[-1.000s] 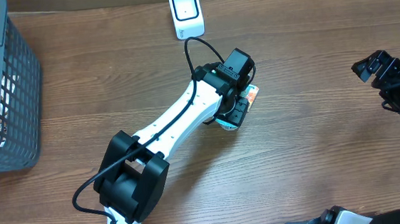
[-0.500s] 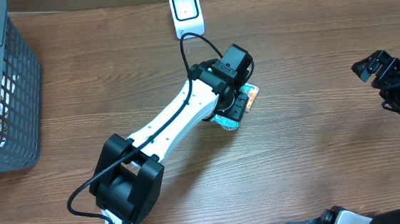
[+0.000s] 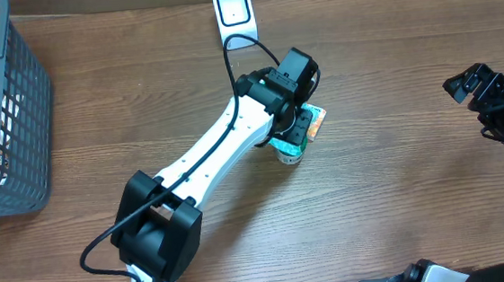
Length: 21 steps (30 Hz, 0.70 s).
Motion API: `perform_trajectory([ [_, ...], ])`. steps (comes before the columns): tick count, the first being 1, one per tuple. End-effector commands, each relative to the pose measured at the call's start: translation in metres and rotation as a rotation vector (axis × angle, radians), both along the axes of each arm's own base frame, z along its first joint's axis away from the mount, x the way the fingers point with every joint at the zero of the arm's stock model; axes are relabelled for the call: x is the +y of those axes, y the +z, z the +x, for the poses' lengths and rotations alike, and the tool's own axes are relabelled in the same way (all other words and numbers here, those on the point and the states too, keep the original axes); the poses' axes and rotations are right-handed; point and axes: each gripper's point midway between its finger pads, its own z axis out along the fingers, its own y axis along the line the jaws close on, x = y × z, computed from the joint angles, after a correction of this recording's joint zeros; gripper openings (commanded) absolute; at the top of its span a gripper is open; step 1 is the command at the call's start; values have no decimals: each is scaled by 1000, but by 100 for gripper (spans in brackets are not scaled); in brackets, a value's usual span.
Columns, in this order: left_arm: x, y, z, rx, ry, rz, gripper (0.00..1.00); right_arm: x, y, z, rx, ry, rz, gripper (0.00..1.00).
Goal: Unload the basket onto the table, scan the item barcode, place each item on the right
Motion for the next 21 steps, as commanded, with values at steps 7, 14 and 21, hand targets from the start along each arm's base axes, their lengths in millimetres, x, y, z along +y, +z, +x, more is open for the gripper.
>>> perform_trajectory([
  [7, 40, 42, 29, -114, 109, 13, 42, -3, 7, 3, -19, -9, -8, 100],
  [14, 54, 33, 27, -87, 132, 55, 51, -3, 7, 3, -20, -9, -8, 100],
  [21, 52, 13, 22, -72, 130, 58, 51, -3, 7, 3, -20, -9, -8, 100],
])
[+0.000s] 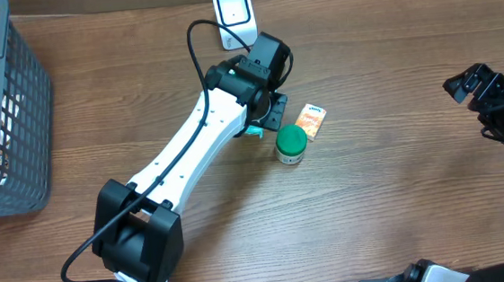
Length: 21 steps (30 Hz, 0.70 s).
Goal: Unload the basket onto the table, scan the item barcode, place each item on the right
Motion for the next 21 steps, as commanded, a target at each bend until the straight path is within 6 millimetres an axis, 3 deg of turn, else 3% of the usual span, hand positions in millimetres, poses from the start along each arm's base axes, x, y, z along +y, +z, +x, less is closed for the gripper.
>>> perform_trajectory([
  [1, 2, -8, -6, 0, 11, 4, 50, -3, 7, 3, -19, -9, -7, 100],
  [5, -1, -28, -10, 17, 28, -23, 48, -3, 7, 3, -19, -9, -7, 100],
  [11, -37, -47, -35, 78, -65, -145, 48, -3, 7, 3, -19, -9, -7, 100],
  [21, -77, -53, -69, 81, -185, -164, 49, -3, 7, 3, -19, -9, -7, 100],
])
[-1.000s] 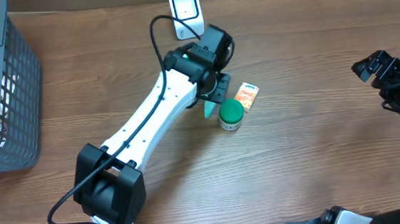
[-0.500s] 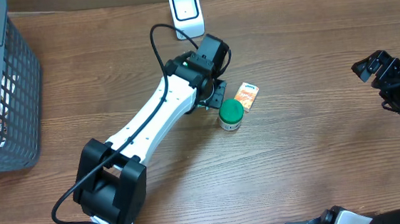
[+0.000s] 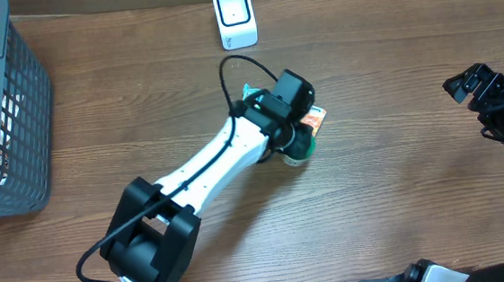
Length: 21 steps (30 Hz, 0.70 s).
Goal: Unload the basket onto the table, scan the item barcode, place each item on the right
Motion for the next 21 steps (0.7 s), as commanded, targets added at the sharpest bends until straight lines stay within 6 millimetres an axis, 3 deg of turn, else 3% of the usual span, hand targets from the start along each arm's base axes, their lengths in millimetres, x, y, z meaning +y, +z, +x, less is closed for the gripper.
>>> perform_trajectory([
  [1, -13, -2, -18, 11, -42, -13, 49, -3, 7, 3, -19, -9, -7, 100],
  [7, -35, 8, -21, 38, -41, -125, 48, -3, 7, 3, -19, -9, -7, 100],
  [11, -39, 11, -21, 61, -2, -159, 49, -3, 7, 3, -19, -9, -7, 100],
  [16, -39, 16, -12, 22, -8, -154, 58, -3, 7, 3, -19, -9, -7, 100],
  [21, -45, 28, -6, -69, -144, -147, 73, -3, 7, 3, -19, -9, -7, 100],
])
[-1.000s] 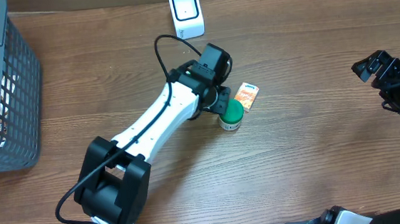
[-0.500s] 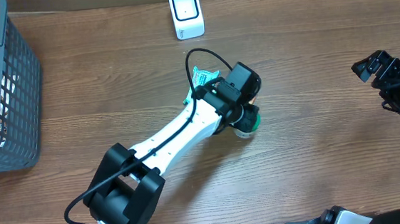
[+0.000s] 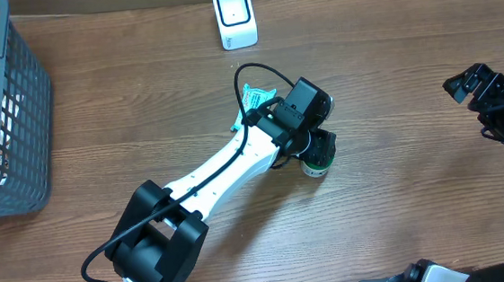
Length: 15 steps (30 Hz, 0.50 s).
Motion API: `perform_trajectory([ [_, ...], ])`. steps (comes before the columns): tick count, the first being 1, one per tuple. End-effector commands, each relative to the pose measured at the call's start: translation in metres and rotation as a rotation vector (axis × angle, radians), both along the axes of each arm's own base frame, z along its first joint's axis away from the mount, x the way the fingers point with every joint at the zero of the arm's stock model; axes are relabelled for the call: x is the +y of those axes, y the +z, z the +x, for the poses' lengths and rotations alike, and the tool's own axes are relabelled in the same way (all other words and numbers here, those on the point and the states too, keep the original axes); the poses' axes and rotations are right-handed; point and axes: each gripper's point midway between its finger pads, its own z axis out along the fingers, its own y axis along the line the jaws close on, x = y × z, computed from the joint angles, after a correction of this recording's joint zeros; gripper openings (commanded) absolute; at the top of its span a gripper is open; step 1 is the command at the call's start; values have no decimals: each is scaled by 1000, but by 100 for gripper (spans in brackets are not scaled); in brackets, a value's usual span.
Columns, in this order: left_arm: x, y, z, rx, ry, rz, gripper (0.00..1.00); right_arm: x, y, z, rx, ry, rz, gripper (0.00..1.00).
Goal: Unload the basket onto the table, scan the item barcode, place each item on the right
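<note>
The white barcode scanner (image 3: 234, 17) stands at the table's far edge. My left arm reaches in from the lower left, and its gripper (image 3: 321, 146) sits right over a small green-lidded jar (image 3: 318, 161) at mid-table. Dark fingers hug the lid on both sides, apparently shut on it. A teal-and-white packet (image 3: 252, 96) lies flat on the wood just behind the left wrist. My right gripper (image 3: 466, 84) hovers at the right edge, far from all of this, and its jaws are too dark to read.
A grey wire basket (image 3: 25, 114) stands at the left edge with a red-and-white pack inside. The left arm's black cable (image 3: 255, 69) loops above the wrist, between the jar and the scanner.
The left gripper and the green-lidded jar have both shifted to the right and a little nearer the front. The orange packet beside the jar is now hidden under the wrist. The teal packet and right arm stayed put.
The left gripper was down beside the jar and orange packet with something teal in it. It then stood close to the scanner with that teal thing. After that the teal packet lay on the table and the gripper was over the jar, which has now moved right.
</note>
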Motion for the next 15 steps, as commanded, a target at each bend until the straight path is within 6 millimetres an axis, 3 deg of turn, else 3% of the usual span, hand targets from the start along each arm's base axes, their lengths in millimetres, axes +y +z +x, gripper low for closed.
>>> perform_trajectory([
  [1, -7, 20, 8, -89, -102, -21, 76, -3, 7, 3, -19, -9, -8, 100],
  [7, 17, 7, 7, -86, -65, 108, 82, -3, 7, 3, -19, -9, -8, 100],
  [10, 19, 5, 2, -82, -111, 123, 89, -3, 7, 3, -19, -9, -8, 100],
  [15, 17, 2, -9, -107, -232, 152, 93, -3, 7, 3, -19, -9, -8, 100],
])
